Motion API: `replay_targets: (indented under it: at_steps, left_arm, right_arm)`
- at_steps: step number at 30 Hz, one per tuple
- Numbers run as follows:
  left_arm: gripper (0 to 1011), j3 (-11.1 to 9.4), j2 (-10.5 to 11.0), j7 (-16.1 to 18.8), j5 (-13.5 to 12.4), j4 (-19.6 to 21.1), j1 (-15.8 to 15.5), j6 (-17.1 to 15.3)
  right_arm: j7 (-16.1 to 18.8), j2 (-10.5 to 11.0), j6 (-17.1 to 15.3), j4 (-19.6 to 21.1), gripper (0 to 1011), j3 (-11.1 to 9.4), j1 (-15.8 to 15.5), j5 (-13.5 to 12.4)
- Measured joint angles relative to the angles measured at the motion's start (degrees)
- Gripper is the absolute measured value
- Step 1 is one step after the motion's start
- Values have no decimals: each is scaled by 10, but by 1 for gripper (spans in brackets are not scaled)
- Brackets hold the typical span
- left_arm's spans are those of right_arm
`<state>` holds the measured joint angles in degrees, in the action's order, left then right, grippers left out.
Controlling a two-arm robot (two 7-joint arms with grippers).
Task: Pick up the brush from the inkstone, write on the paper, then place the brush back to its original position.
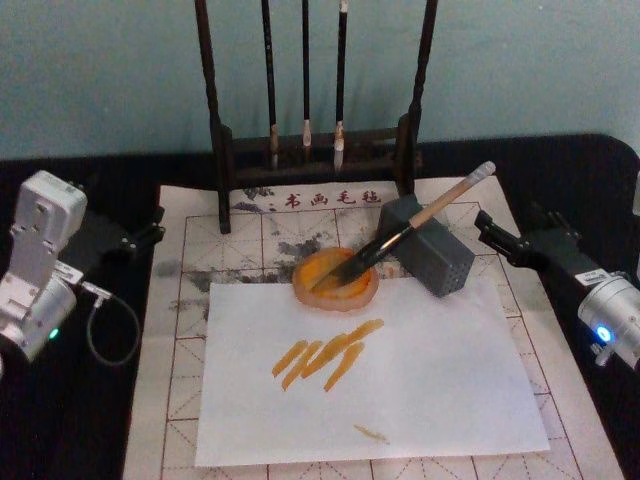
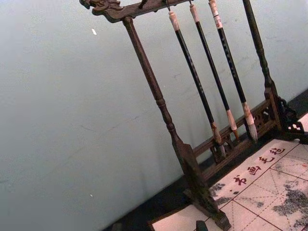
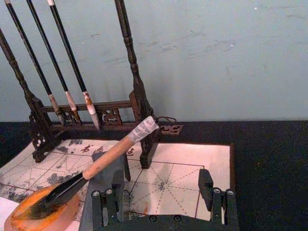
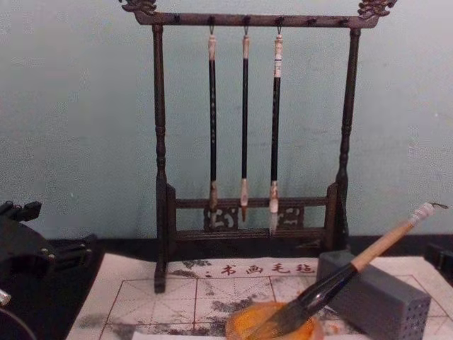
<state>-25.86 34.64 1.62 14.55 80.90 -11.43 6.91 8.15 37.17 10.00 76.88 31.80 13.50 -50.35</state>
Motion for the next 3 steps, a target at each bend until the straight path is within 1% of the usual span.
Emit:
replay_targets:
  at_steps: [3]
  left_arm:
    - [1001,0,0,0,0,0,0,0]
  right_arm:
    - [0,0,0,0,1000,0,0,0]
